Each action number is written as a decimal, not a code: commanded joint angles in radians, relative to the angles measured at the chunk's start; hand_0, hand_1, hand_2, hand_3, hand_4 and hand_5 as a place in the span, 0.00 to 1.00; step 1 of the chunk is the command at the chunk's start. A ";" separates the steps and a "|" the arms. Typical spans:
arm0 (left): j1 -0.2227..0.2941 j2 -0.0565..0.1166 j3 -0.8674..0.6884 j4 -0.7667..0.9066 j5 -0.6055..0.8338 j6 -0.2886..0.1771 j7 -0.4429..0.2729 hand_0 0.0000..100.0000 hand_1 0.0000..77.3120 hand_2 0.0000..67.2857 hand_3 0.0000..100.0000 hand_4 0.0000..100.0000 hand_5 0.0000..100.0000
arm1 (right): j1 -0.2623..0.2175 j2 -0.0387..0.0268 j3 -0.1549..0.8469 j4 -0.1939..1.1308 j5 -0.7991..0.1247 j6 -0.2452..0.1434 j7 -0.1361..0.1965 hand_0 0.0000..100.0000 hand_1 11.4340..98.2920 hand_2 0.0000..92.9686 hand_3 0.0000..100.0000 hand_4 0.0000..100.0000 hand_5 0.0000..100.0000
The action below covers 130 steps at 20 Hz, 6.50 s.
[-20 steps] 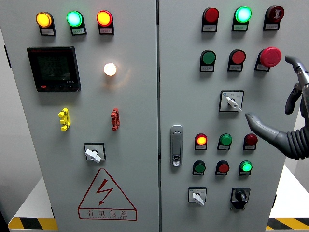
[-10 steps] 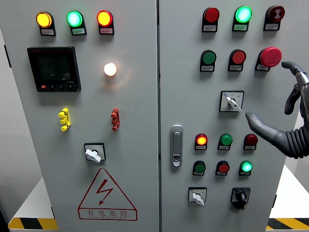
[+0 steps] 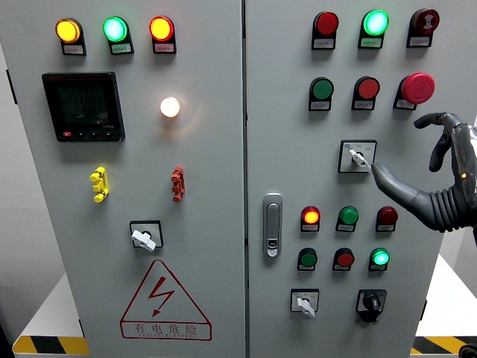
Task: Rotate and turn off gray switch
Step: 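Move the right hand onto the white rotary switch and grip its knob, then twist the gripped knob with the right hand to rotate the switch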
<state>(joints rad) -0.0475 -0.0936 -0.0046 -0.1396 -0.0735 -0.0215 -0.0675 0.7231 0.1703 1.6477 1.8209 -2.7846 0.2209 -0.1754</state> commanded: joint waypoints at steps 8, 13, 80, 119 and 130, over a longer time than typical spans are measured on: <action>0.000 0.000 0.000 0.000 0.000 0.000 0.000 0.00 0.00 0.20 0.18 0.10 0.12 | 0.007 0.0000 -0.042 -0.072 0.000 -0.038 -0.058 0.00 0.24 0.62 0.86 1.00 0.95; 0.000 0.000 0.000 0.000 0.001 0.000 0.000 0.00 0.00 0.20 0.18 0.10 0.12 | 0.009 0.0000 -0.072 -0.114 0.000 -0.087 -0.068 0.00 0.24 0.64 0.88 1.00 0.96; 0.000 0.000 0.000 0.000 0.000 0.000 0.000 0.00 0.00 0.20 0.18 0.10 0.12 | 0.105 -0.0015 -0.134 -0.290 -0.003 -0.144 -0.116 0.20 0.24 0.75 0.97 1.00 0.99; 0.000 0.000 0.000 0.000 0.000 0.000 0.000 0.00 0.00 0.20 0.18 0.10 0.12 | 0.107 -0.0015 -0.143 -0.292 -0.004 -0.152 -0.130 0.77 0.27 0.79 0.98 1.00 0.98; 0.000 0.000 0.000 0.000 0.000 0.000 0.000 0.00 0.00 0.20 0.18 0.10 0.12 | 0.075 -0.0015 -0.143 -0.230 -0.004 -0.198 -0.127 0.81 0.24 0.73 1.00 0.84 0.98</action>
<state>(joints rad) -0.0476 -0.0935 -0.0046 -0.1396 -0.0736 -0.0215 -0.0675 0.8108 0.1687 1.5052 1.5695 -2.7888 0.0252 -0.3038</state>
